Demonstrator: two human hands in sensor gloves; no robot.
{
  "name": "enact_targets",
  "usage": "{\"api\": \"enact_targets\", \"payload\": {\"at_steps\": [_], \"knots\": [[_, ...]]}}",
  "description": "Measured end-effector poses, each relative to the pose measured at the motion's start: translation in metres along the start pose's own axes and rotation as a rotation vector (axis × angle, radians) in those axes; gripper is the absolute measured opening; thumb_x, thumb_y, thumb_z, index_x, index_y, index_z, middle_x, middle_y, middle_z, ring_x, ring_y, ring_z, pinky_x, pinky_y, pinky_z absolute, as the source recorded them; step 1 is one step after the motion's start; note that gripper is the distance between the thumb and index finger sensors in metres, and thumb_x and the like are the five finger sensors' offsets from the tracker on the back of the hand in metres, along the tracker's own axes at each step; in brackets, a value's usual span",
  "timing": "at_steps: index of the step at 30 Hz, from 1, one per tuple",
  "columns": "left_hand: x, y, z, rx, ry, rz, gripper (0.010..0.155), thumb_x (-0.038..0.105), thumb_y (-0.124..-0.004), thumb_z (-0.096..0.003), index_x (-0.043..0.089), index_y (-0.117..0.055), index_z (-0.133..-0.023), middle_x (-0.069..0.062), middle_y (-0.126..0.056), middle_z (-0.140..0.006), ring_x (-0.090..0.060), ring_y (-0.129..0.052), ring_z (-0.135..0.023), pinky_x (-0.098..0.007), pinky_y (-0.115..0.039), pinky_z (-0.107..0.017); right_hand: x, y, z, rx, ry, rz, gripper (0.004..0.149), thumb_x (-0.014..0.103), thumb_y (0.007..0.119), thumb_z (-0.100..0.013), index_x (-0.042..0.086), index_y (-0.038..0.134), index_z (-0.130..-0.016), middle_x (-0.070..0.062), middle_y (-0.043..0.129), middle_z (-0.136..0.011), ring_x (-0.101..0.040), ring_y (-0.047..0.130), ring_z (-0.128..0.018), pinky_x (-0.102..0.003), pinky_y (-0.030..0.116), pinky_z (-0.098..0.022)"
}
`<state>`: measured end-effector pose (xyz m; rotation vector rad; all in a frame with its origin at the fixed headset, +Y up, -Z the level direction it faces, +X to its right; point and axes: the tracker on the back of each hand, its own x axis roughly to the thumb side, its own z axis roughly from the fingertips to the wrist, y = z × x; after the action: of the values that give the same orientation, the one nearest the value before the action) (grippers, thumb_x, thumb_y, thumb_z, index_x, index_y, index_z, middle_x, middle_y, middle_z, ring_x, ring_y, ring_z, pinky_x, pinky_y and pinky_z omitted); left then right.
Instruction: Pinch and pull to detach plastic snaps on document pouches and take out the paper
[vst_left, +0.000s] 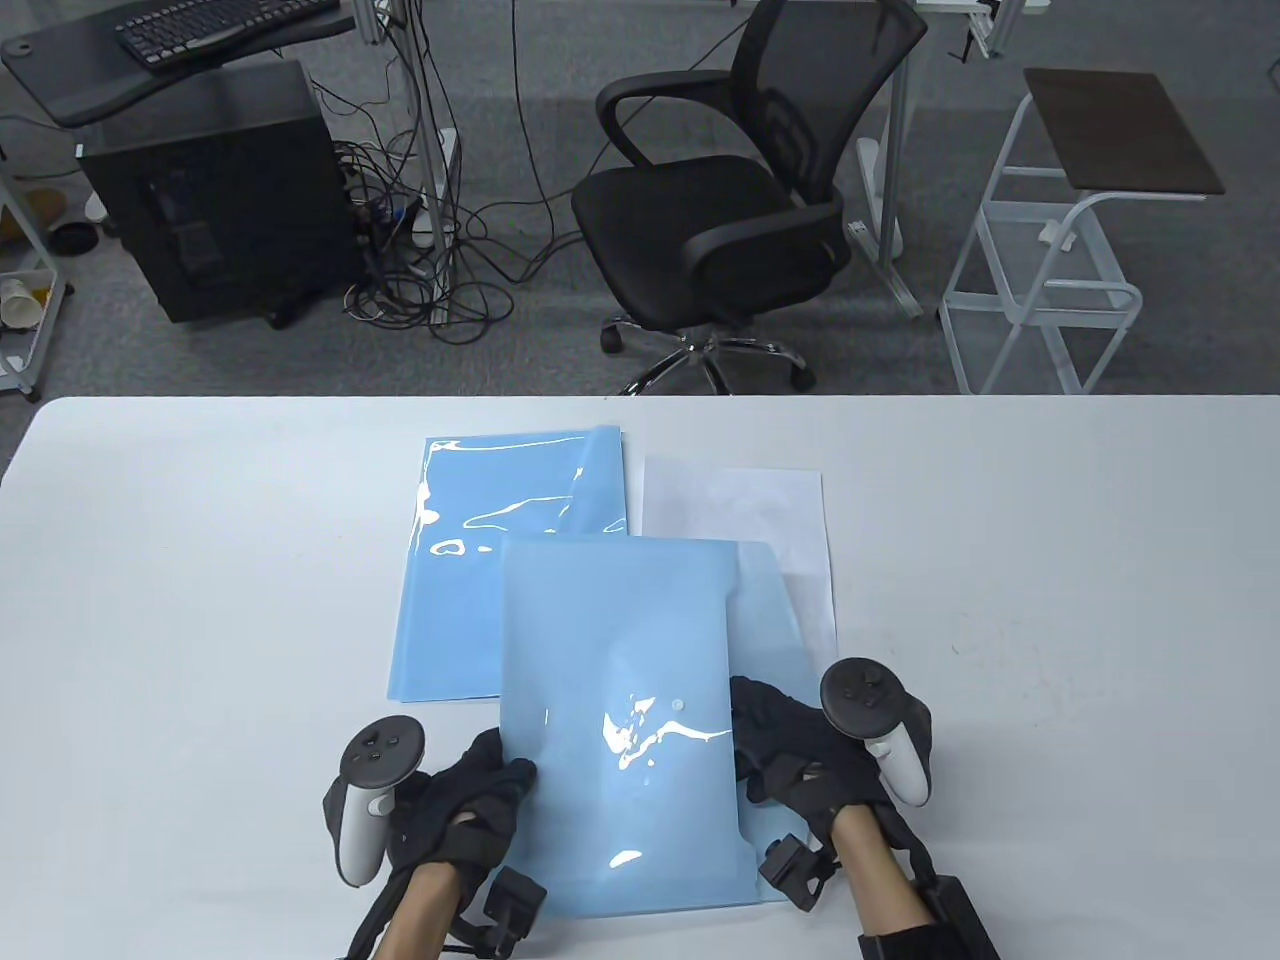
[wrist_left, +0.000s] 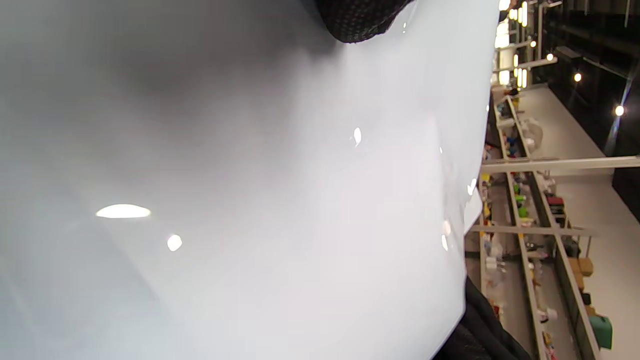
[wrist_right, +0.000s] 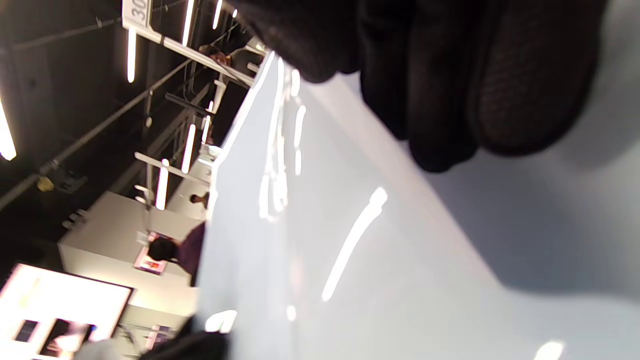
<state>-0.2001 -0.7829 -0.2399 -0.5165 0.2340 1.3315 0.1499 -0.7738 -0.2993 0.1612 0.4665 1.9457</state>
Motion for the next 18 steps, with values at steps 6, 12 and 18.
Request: {"api": "enact_targets", "payload": {"at_steps": [6,12,18], "knots": [[-0.004,0.002,-0.003,-0.036,-0.014,0.049,0.050,0.024,-0.065,-0.0603,0.015,-0.051,-0.107,-0.004,-0.080,-0.100,-0.031,-0.097,-0.078,-0.045,-0.086,-0.055,-0.006,0.005,-0.002,0.085,0.005,-0.116,0.077,0.033,0.085,-0.052,-0.008,0.050,-0.107,-0.027,0.087,-0.093,-0.038,0.104,-0.058,-0.049,0.094,-0.035],[-0.003,0.004,-0.001,-0.030,-0.032,0.059,0.049,0.028,-0.065,-0.0616,0.017,-0.051,-0.107,-0.002,-0.079,-0.101,-0.030,-0.097,-0.078,-0.044,-0.086,-0.055,-0.004,0.014,-0.001,-0.054,0.058,-0.082,0.060,0.022,0.090,-0.048,-0.003,0.069,-0.098,-0.012,0.101,-0.072,-0.028,0.109,-0.044,-0.044,0.096,-0.028],[-0.004,0.009,0.000,-0.008,-0.020,0.108,0.048,0.028,-0.064,-0.0616,0.016,-0.053,-0.107,-0.003,-0.081,-0.100,-0.030,-0.099,-0.077,-0.043,-0.088,-0.054,0.010,0.013,0.008,-0.228,0.072,0.086,0.055,0.020,0.090,-0.047,-0.003,0.073,-0.095,-0.013,0.102,-0.068,-0.028,0.108,-0.038,-0.043,0.095,-0.023]]}}
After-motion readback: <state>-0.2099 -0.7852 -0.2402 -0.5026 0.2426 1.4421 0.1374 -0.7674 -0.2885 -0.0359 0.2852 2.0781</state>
